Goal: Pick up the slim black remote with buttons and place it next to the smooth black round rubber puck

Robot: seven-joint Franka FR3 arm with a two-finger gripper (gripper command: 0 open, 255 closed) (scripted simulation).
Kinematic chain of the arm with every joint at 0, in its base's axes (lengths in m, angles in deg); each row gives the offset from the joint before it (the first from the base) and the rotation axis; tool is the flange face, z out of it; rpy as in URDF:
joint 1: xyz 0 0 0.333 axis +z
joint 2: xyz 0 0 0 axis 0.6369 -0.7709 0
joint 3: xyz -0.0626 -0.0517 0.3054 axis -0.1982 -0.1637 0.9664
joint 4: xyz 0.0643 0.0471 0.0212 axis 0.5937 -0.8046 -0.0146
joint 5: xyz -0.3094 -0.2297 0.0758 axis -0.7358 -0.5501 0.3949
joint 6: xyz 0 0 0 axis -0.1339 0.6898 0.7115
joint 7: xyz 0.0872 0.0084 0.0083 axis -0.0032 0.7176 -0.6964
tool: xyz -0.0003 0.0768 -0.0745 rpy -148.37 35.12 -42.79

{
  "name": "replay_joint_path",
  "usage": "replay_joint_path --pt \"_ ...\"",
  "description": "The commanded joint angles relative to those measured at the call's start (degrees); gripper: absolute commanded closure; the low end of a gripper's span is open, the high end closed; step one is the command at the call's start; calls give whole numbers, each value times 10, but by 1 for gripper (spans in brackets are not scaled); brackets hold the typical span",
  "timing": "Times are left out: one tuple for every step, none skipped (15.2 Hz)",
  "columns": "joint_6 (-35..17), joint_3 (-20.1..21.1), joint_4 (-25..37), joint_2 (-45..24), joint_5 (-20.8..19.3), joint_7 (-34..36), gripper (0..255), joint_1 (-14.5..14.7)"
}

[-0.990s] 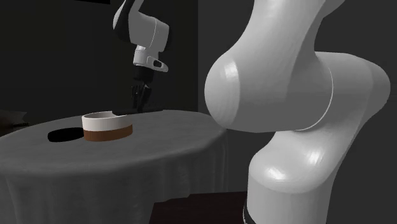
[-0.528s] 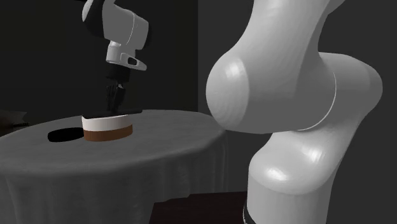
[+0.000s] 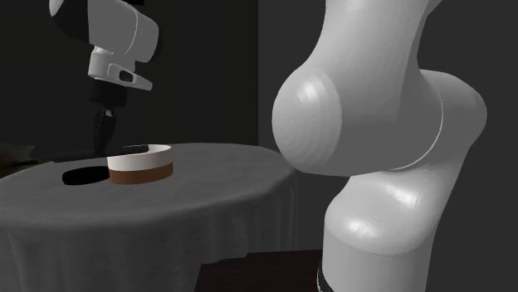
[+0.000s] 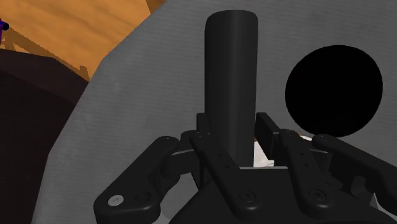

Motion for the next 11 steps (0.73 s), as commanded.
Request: replay_joint_path --pt "-3 11 19 -18 -18 40 255 20" --pt "-4 14 28 -27 -27 58 255 30" --pt "-6 19 43 -42 -41 85 255 45" --pt "-13 18 39 -46 -43 85 255 47" --pt "-20 18 35 -50 -46 86 255 48" --pt "-27 17 31 -54 -48 86 255 49" --pt "-34 16 28 -58 -50 87 255 49" --pt "-41 15 24 -62 -53 88 255 50" --pt "-48 15 21 -67 -55 88 255 52" --pt "-55 14 18 -71 -58 89 255 53" --pt "-62 13 15 -76 -61 90 255 54"
